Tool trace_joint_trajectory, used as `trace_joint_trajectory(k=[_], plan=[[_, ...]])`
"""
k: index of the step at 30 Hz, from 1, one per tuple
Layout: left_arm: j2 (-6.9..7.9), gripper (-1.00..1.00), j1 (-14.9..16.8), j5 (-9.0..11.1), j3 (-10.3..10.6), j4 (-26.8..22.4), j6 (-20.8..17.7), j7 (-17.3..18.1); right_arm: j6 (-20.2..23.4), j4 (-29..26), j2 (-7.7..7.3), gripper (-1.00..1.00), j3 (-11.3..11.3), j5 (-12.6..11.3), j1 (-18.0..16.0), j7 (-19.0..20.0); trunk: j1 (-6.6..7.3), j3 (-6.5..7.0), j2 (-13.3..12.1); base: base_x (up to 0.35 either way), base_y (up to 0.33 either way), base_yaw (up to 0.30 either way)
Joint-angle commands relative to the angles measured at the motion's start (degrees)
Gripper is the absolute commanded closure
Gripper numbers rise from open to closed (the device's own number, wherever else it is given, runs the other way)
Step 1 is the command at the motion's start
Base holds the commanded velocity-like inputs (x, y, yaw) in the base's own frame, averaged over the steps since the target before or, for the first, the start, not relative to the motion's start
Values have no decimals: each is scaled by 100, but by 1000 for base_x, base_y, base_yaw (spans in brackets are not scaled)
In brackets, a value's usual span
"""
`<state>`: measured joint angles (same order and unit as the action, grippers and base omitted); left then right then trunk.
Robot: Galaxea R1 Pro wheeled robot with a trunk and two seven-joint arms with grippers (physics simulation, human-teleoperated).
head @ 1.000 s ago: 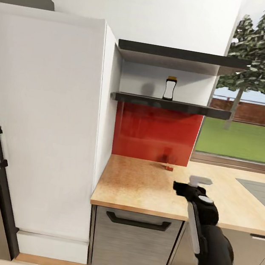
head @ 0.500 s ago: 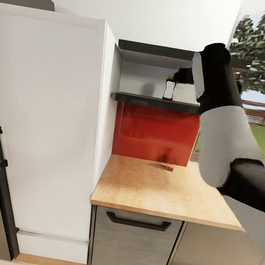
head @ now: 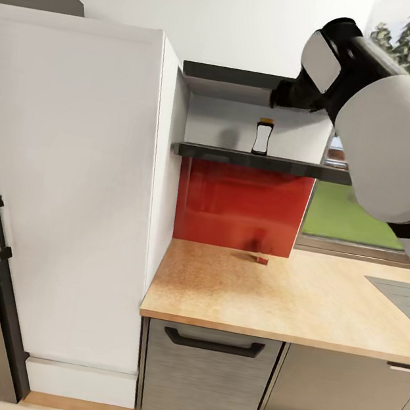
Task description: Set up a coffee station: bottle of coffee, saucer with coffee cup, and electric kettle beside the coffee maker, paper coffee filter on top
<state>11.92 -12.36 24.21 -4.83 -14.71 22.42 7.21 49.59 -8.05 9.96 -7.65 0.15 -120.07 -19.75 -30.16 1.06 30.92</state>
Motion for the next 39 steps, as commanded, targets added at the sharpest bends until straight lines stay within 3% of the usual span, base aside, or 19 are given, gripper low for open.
trace_joint_trajectory(k=[1,2,6,7,9,11,15,18,22,24,27,31,35,39], plan=[[132,-100,-5,102,-45,116,-5,64,-182,65,4,-100,-137,-60,-1,-48,-2,0,2,0,0,0],[279,-100,-4,215,-51,422,51,80,-616,264,4,-100,-240,-141,4,-53,-2,0,2,0,0,0],[439,-100,-10,332,-47,759,308,112,-1406,807,-4,-100,-334,-451,6,-55,-2,0,2,0,0,0],[591,-100,-11,359,-45,1165,444,198,-1761,947,-10,-100,-351,-559,24,-24,-2,0,2,0,0,0],[715,-100,-12,411,-44,1323,530,370,-1864,988,-16,-100,-355,-585,33,18,-2,0,2,0,0,0],[910,-100,-12,626,-44,1394,568,841,-1909,1004,-20,-100,-353,-548,71,57,-2,0,2,0,0,0],[1156,-100,-15,1112,-42,1436,526,1736,-1965,1012,-57,-100,-352,-316,237,169,-2,0,2,0,0,0],[1253,-100,-13,1317,-37,1442,435,1993,-1989,1015,-118,-100,-347,-51,314,462,-2,0,2,0,0,0],[1261,-100,-13,1368,-31,1444,379,1931,-1996,1015,-130,-100,-347,282,336,579,-2,0,2,0,0,0],[1255,-100,-12,1378,-28,1444,359,1658,-2001,1015,-131,-100,-348,431,340,598,-2,0,2,0,0,0],[1268,-100,-12,1387,-27,1445,198,1287,-2060,1015,-127,-100,-346,511,343,581,-2,0,2,0,0,0],[1289,-100,-12,1398,-27,1443,-243,1095,-2247,1015,-126,-100,-347,536,401,551,-2,0,2,0,0,0],[1254,-100,-12,1407,-27,1435,-351,742,-2309,1015,-140,-100,-346,637,434,538,-2,-8,2,0,0,19],[1235,-100,-12,1410,-27,1436,-359,644,-2456,1015,-150,-100,-350,673,494,529,-2,-26,2,0,0,104]])
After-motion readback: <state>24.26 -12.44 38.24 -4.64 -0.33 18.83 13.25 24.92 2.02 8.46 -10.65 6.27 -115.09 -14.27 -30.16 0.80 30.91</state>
